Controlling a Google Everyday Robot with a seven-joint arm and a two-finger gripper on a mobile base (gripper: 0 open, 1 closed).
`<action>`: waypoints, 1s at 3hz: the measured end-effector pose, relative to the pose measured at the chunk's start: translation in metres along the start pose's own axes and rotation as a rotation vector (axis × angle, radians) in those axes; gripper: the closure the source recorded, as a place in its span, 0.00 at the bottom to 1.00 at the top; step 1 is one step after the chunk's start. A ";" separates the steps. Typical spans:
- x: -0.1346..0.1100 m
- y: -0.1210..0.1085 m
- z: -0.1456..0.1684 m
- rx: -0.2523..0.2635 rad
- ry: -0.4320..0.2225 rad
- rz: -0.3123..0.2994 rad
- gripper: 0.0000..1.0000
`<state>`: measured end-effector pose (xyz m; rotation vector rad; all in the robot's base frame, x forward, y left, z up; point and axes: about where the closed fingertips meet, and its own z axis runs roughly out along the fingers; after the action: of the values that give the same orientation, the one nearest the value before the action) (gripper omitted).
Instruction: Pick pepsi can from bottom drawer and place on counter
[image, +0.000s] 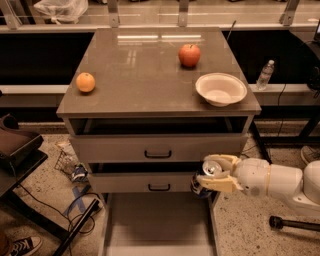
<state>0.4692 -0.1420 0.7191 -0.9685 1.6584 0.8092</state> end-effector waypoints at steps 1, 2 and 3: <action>-0.047 -0.007 0.007 -0.007 0.014 -0.017 1.00; -0.124 -0.019 0.013 0.004 0.056 -0.027 1.00; -0.232 -0.038 0.020 0.053 0.122 -0.078 1.00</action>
Offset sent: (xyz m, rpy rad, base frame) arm 0.0793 0.0490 0.2176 -0.1060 0.0608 -0.0250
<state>0.5512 -0.0923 0.9348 -1.0569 1.7259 0.6622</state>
